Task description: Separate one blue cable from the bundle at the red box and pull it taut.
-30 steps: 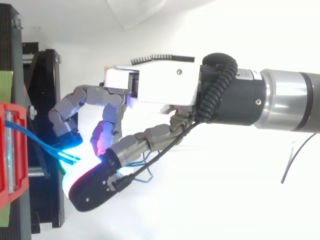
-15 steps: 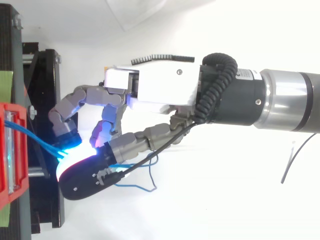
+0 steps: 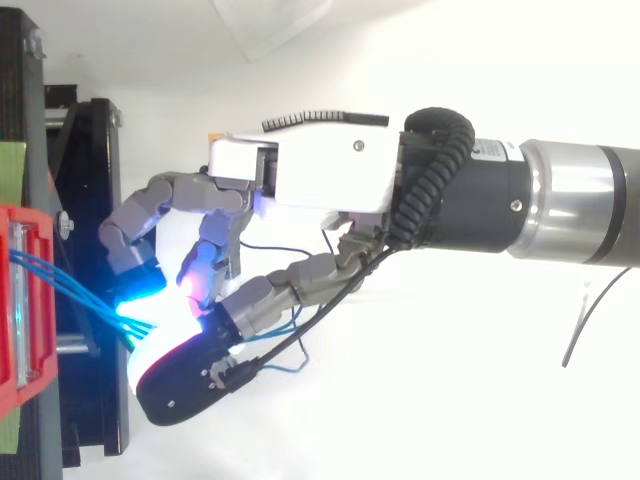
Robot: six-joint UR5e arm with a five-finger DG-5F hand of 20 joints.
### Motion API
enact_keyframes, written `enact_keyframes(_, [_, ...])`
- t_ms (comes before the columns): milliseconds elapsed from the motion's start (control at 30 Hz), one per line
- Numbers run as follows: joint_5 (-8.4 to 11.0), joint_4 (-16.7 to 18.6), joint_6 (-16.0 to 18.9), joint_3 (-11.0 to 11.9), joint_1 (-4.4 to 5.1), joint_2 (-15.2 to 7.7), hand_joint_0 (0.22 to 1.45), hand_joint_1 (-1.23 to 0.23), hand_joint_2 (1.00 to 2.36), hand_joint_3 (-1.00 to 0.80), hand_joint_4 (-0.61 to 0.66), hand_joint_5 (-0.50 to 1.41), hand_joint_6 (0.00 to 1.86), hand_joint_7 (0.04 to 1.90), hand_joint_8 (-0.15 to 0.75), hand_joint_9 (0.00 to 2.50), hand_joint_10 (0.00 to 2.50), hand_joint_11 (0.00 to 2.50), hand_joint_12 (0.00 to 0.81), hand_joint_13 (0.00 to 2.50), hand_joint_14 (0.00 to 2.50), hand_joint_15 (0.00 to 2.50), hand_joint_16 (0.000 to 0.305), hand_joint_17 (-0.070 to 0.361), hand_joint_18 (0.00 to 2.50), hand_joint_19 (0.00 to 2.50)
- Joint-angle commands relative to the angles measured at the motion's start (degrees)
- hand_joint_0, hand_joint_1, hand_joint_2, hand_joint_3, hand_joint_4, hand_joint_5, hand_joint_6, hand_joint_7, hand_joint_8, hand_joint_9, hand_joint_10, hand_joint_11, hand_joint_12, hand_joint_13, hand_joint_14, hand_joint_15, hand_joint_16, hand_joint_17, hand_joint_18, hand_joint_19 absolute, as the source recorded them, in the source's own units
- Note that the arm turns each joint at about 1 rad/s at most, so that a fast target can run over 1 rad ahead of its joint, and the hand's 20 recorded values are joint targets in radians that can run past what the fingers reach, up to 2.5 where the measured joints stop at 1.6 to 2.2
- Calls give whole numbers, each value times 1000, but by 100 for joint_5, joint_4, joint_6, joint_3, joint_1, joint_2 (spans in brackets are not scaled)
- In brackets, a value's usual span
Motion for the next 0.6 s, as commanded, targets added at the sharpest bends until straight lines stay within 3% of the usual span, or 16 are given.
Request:
enact_keyframes(0, [0,0,0,4,-5,0,806,-972,1000,-500,-50,-160,926,1414,295,1253,30,1217,351,1049,29,716,46,102,955,716])
enact_keyframes(200, [0,0,0,-5,-5,0,764,-994,1000,-500,-48,-134,924,1463,299,1297,30,1238,352,1079,29,730,44,100,962,723])
enact_keyframes(567, [0,0,-9,4,-5,0,689,-1075,1000,-500,24,-121,920,1343,299,1324,30,1220,355,1095,28,746,44,99,969,731])
